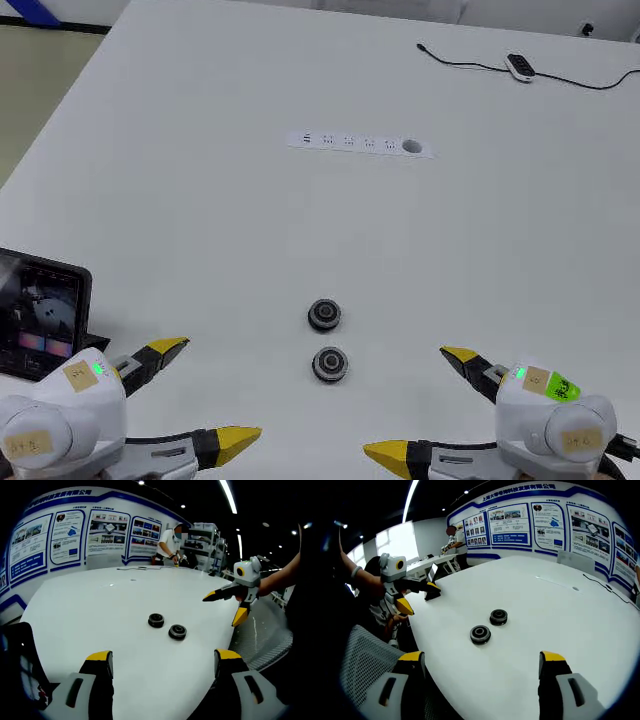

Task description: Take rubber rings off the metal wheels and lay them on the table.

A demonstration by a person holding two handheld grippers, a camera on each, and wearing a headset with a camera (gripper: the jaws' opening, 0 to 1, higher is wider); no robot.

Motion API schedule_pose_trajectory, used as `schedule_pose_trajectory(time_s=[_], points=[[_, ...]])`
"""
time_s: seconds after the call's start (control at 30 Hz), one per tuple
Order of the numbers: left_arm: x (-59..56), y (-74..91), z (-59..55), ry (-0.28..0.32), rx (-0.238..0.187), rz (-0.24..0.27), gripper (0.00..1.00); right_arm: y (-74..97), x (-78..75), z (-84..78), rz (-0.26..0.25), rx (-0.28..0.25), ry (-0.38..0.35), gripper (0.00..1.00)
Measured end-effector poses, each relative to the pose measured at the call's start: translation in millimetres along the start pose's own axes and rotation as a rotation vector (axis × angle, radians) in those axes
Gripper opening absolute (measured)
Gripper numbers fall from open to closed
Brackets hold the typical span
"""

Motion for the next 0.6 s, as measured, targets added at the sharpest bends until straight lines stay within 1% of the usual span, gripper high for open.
schedule_pose_trajectory(time_s=[0.13, 0.3, 0.6], points=[[-0.1, -2.5, 0.5, 0.005, 0.007, -0.004, 0.84, -3.9, -0.6, 1.2, 0.006, -0.002, -0.008, 0.95], [-0.1, -6.8, 1.0, 0.005, 0.014, -0.014, 0.82, -10.5, 0.5, 2.3, 0.021, 0.008, -0.014, 0.94], [1.4, -15.9, 4.6, -0.002, 0.032, -0.029, 0.78, -20.8, 3.0, 4.7, 0.06, 0.013, -0.034, 0.9]])
Point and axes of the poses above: the centre of the closed fingertips' face, and the gripper's own axes: y roughly backward along the fingers, x roughly to its left, z roughly out of its top, the point moved 10 cm from there along y, roughly backward along the fingers, and after that the axes turned 5 degrees about x, right-handed, at the moved point
